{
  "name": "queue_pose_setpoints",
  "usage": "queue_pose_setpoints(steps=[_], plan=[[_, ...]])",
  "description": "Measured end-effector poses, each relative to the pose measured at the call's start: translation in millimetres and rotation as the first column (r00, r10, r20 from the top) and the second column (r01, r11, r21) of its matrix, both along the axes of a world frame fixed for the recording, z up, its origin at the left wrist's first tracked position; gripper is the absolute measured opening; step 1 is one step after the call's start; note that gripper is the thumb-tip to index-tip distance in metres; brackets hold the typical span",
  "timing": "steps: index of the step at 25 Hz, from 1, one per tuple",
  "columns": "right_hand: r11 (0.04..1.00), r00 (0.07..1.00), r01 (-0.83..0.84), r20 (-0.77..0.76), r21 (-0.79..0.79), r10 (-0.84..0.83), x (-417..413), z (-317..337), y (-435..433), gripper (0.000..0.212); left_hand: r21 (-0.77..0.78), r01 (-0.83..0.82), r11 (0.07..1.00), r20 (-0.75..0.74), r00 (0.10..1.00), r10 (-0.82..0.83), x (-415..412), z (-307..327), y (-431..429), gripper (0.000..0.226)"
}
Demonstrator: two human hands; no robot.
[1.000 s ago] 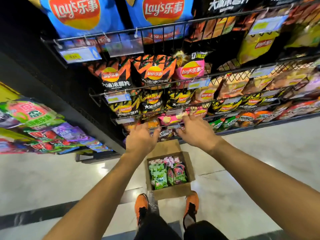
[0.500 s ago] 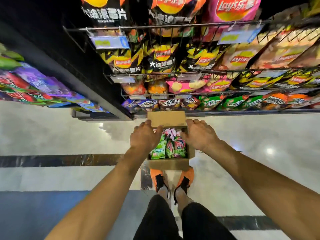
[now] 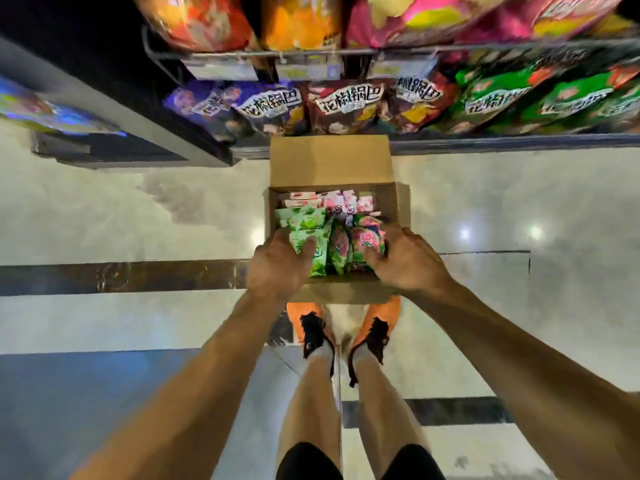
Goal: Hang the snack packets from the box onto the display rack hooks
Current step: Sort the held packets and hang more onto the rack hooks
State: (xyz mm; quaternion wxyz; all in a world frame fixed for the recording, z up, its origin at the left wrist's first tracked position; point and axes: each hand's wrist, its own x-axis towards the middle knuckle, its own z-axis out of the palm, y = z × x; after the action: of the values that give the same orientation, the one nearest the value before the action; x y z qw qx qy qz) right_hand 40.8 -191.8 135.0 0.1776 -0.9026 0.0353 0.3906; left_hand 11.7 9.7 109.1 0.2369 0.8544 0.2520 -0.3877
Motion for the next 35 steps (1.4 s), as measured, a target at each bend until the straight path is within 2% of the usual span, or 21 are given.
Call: queue_pose_setpoints(steps=[2,5,7,9,11,17,21,26,31,35], plan=[[0.987,0.988,0.149,-0.053,0.058,-0.146,-11,-39,-1,0.054,-0.046,-0.091,0.995,-0.008,0.996,0.090,-8,-36,-3,0.068],[0.912,0.919,0.388,-0.138,0.133,-0.370,-25,-97,3,0.047,-0.108,-0.235,0.966,0.008,0.971,0.237,-21,-87,-8,0.080],[0.866,0.876,0.478,-0.149,0.146,-0.459,-31,-136,7,0.044,-0.124,-0.322,0.939,0.027,0.944,0.328,-29,-121,-10,0.086],[0.820,0.835,0.548,-0.159,0.167,-0.526,-34,-169,12,0.038,-0.114,-0.375,0.920,0.017,0.925,0.379,-34,-150,-11,0.080],[0.829,0.845,0.534,-0.149,0.168,-0.514,-36,-197,15,0.021,-0.080,-0.395,0.915,-0.005,0.918,0.396,-37,-174,-12,0.080],[0.874,0.886,0.461,-0.123,0.154,-0.446,-42,-248,23,0.025,0.000,-0.405,0.914,-0.053,0.913,0.405,-42,-228,-19,0.081],[0.865,0.882,0.466,-0.023,0.185,-0.470,-45,-264,25,0.017,0.065,-0.367,0.928,-0.059,0.927,0.370,-38,-240,-27,0.080],[0.828,0.849,0.509,0.021,0.235,-0.528,-51,-276,17,0.025,0.075,-0.382,0.921,-0.024,0.923,0.384,-38,-248,-28,0.072],[0.762,0.787,0.584,0.036,0.281,-0.616,-57,-267,11,0.022,-0.057,-0.448,0.892,0.023,0.893,0.450,-41,-243,-23,0.052],[0.699,0.752,0.586,0.046,0.410,-0.657,-51,-236,6,0.026,-0.189,-0.548,0.815,0.063,0.821,0.567,-41,-218,-17,0.038]])
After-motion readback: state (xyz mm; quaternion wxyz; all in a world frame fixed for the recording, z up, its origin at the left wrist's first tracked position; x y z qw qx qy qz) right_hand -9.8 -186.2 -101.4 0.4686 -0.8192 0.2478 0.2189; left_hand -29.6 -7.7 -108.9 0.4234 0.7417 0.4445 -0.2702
